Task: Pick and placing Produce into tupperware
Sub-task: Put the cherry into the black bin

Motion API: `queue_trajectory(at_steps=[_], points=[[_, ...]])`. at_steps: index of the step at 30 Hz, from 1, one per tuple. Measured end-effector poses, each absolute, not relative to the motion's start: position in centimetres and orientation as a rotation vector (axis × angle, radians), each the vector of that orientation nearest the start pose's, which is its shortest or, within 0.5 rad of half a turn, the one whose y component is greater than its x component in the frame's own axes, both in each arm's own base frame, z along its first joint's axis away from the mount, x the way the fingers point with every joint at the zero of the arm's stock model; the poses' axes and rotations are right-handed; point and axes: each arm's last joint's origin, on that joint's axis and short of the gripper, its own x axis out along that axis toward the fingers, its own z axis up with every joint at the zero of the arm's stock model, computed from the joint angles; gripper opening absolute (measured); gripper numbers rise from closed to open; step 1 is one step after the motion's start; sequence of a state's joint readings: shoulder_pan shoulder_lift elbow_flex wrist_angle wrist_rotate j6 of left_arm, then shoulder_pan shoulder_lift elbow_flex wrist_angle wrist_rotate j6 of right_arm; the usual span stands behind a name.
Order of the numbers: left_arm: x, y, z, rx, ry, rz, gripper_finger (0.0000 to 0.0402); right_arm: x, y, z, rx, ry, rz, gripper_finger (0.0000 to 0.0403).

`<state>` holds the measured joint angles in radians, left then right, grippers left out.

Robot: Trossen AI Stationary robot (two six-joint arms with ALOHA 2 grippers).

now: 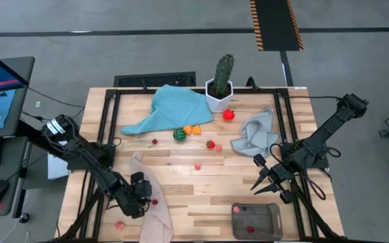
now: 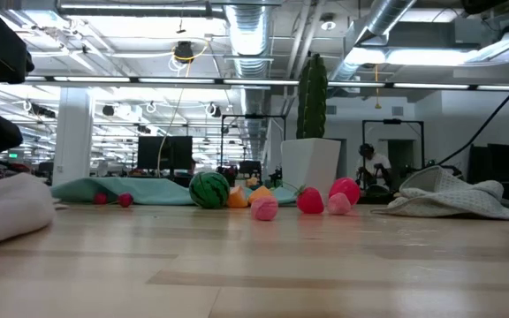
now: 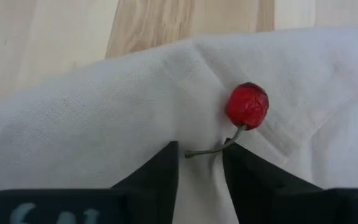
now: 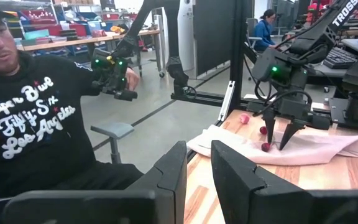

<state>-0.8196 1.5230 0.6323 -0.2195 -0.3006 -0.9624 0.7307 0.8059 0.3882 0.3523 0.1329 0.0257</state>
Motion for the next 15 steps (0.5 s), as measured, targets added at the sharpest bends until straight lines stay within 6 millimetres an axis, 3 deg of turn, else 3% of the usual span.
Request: queue_trajectory(at_steps=[15], points=[[18.01, -17.51, 12.89, -0.29, 1.105, -0.032, 0.0108, 13.79, 11.84, 24.31, -0.003, 0.068, 0.597, 0.0098]])
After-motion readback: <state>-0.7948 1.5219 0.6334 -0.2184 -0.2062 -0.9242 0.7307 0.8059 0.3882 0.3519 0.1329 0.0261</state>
